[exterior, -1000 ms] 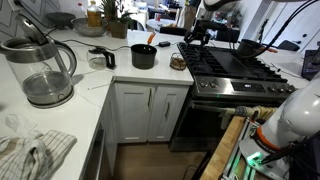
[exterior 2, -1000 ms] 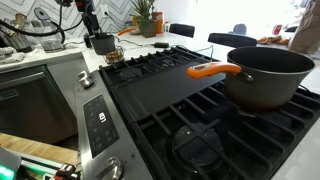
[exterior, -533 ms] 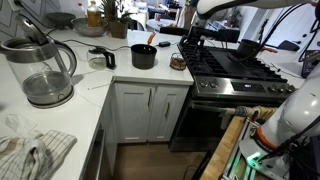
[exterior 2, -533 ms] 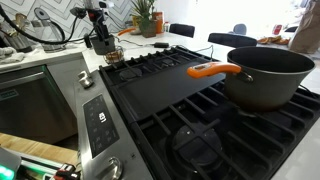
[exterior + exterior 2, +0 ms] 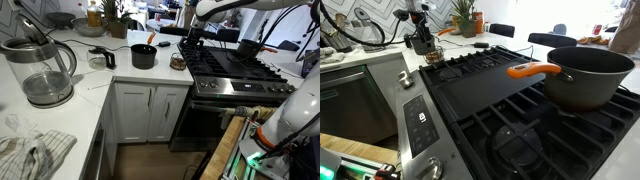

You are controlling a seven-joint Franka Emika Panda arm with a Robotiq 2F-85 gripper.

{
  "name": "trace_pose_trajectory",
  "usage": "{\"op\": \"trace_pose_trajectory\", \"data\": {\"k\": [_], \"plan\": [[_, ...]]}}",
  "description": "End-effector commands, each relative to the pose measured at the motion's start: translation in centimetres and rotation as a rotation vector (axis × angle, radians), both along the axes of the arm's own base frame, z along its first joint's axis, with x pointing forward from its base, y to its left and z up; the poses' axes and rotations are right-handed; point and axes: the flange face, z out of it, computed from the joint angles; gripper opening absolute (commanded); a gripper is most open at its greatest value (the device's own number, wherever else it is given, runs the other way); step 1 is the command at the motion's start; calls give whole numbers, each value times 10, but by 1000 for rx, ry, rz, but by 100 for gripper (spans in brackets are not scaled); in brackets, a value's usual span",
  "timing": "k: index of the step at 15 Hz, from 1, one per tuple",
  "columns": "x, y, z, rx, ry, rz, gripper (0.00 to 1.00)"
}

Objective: Pick up one brown coaster from the coaster holder and put it on the kitchen counter

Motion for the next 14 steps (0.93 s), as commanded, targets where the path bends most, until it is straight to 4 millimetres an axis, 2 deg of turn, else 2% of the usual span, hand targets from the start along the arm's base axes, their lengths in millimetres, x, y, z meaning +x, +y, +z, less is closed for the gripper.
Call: {"op": "trace_pose_trajectory", "data": {"k": [1,8,14], "plan": [[5,0,-15,6,-5,-2,100],[15,-13,-41,-2,-85,-50,100],[17,-7,-62,66,-59,-52,100]]}}
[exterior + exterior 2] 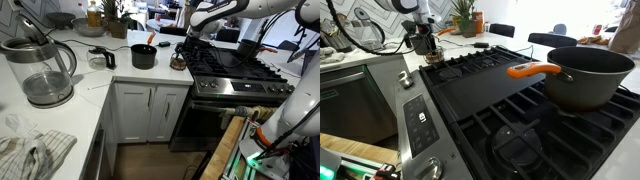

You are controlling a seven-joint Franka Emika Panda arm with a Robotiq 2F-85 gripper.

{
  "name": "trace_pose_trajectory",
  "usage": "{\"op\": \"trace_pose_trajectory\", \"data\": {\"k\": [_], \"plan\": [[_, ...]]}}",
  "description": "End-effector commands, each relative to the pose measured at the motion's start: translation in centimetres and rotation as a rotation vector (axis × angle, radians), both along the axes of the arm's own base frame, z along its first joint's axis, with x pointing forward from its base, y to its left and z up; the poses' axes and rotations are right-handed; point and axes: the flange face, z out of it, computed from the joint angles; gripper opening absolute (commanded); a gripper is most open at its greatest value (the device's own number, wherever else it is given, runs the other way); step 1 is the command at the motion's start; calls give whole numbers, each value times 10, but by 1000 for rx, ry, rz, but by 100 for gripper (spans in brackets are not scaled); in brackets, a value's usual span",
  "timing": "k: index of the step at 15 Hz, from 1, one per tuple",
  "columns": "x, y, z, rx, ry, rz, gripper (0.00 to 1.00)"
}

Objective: Pick up one brown coaster from the coaster holder and put it on the kitchen counter

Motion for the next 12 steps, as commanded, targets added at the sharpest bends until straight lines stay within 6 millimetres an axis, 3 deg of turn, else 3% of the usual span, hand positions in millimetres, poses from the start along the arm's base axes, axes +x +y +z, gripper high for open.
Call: {"op": "trace_pose_trajectory", "data": {"k": [1,12], "plan": [[1,-2,-13,19,-1,-10,100],[10,-6,-31,32,-48,-48,100]]}}
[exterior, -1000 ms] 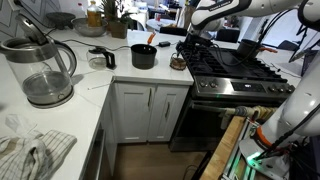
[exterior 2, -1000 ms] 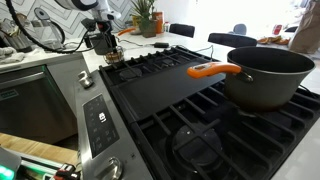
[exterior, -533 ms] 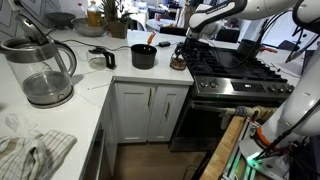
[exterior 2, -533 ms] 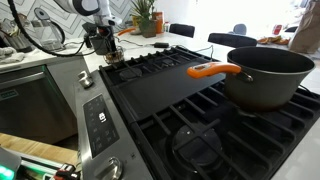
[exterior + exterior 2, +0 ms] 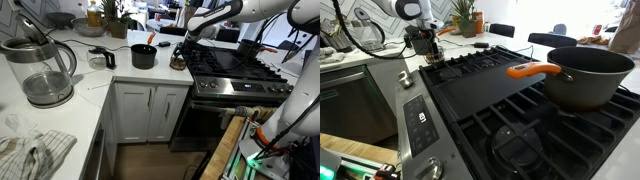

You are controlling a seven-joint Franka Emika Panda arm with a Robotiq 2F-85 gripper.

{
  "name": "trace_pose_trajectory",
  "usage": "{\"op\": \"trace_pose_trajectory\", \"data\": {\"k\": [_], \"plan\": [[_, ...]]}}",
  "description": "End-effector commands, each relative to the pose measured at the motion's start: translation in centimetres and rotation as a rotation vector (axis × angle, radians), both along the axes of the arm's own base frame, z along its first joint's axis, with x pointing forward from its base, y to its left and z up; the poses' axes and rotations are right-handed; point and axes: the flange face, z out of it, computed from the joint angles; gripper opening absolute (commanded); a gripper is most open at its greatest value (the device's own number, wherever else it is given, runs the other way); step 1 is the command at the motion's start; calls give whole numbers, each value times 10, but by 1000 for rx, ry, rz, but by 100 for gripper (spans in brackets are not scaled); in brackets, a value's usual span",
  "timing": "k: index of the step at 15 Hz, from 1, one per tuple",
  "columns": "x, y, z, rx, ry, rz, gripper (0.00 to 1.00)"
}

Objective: Pick up one brown coaster from the coaster holder and put it on the kitchen counter

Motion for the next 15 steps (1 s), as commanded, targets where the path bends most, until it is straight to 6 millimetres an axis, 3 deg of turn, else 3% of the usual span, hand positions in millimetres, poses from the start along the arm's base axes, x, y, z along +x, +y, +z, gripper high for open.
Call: {"op": "trace_pose_trajectory", "data": {"k": [1,15], "plan": [[2,-3,-6,34,-37,-27,100],[3,-1,11,76,-101,-65,100]]}}
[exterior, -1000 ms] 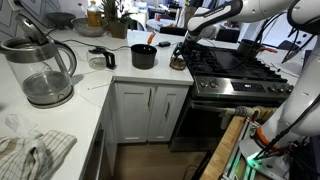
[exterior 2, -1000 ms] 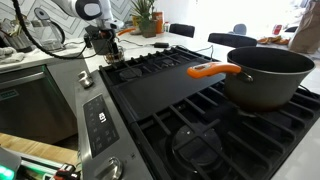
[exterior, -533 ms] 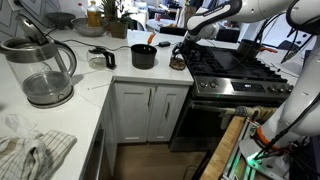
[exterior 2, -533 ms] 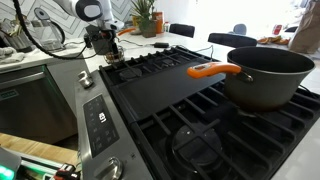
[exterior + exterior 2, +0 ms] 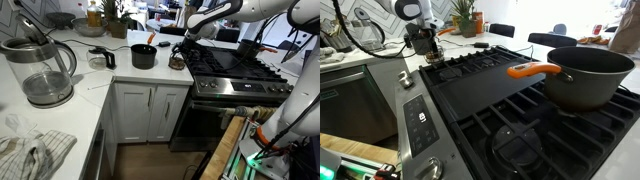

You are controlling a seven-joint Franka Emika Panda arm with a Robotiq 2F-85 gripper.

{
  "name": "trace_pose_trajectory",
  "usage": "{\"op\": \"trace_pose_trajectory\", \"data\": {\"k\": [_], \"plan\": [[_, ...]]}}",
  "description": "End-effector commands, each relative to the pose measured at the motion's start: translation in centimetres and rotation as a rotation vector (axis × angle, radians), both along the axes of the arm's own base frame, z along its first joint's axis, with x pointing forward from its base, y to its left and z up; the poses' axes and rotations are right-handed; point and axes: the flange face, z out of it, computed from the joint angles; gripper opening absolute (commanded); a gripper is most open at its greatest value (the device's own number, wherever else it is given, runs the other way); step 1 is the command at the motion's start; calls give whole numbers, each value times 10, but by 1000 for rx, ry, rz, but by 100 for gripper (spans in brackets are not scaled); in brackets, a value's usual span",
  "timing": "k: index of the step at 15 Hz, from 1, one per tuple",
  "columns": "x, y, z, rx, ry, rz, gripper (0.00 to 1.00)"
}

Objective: Pick up one brown coaster from the coaster holder and put it on the kitchen counter

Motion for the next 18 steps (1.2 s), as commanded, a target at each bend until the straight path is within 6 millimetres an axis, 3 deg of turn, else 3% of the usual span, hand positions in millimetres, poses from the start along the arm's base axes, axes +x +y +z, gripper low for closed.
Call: {"op": "trace_pose_trajectory", "data": {"k": [1,6,18], "plan": [[-2,-1,6,13,-37,-3,100],[-3,0,10,12,-38,3,100],[4,10,-7,3,4,37,100]]}}
